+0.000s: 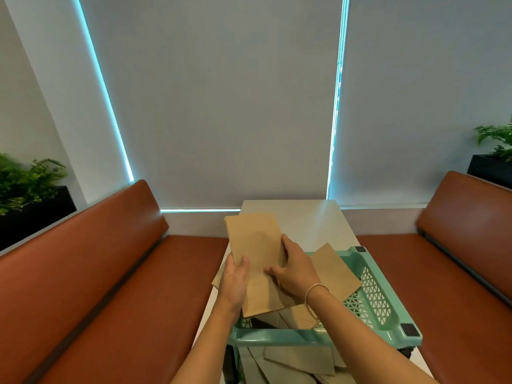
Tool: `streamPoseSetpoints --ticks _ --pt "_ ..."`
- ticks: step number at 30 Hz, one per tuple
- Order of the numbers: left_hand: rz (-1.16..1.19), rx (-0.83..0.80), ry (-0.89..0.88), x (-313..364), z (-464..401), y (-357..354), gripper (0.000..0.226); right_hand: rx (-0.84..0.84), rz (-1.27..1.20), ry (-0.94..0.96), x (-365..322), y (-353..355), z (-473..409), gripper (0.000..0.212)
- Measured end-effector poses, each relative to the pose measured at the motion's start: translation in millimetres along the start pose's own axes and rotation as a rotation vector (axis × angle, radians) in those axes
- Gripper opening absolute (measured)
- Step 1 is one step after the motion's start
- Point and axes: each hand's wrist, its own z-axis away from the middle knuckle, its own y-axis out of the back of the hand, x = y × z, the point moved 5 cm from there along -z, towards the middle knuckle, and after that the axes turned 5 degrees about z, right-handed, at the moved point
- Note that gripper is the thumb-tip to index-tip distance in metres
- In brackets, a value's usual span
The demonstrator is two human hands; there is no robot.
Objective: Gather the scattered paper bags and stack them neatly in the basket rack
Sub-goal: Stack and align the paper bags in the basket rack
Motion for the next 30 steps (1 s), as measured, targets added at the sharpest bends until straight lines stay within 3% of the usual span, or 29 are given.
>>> streamPoseSetpoints --ticks 4,7,9,14,18,21,24,28,30 --pt "0.023 0.027 0.006 0 0 2 0.026 -0.054 -0.069 0.018 2 8 0 0.079" --pt "0.087 0.077 -0.008 3 1 6 0.021 -0.004 -0.212 -0.059 14 27 -9 0.055" --pt "0.121 0.119 -0.023 5 1 10 0.02 -0.019 -0.079 -0.064 26 31 -12 0.042" --pt "0.135 0.152 -0.012 7 3 12 0.022 -0.5 0.445 0.036 36 -7 5 0.052" --pt "0.122 0.128 0.001 7 4 10 0.021 -0.641 0.57 0.045 34 -18 6 0.07" --pt "0.103 0.112 0.0 8 5 8 0.019 -0.645 0.454 -0.067 39 -25 -3 0.052" --pt "0.11 0.117 0.004 7 4 8 0.017 -0.6 0.395 -0.154 42 -29 -8 0.051" --pt "0.122 0.125 0.007 5 2 10 0.017 -0.537 0.482 0.018 34 -23 -9 0.071" --pt "0.136 0.123 0.01 6 2 9 0.018 -0.452 0.583 0.108 29 -11 -14 0.049"
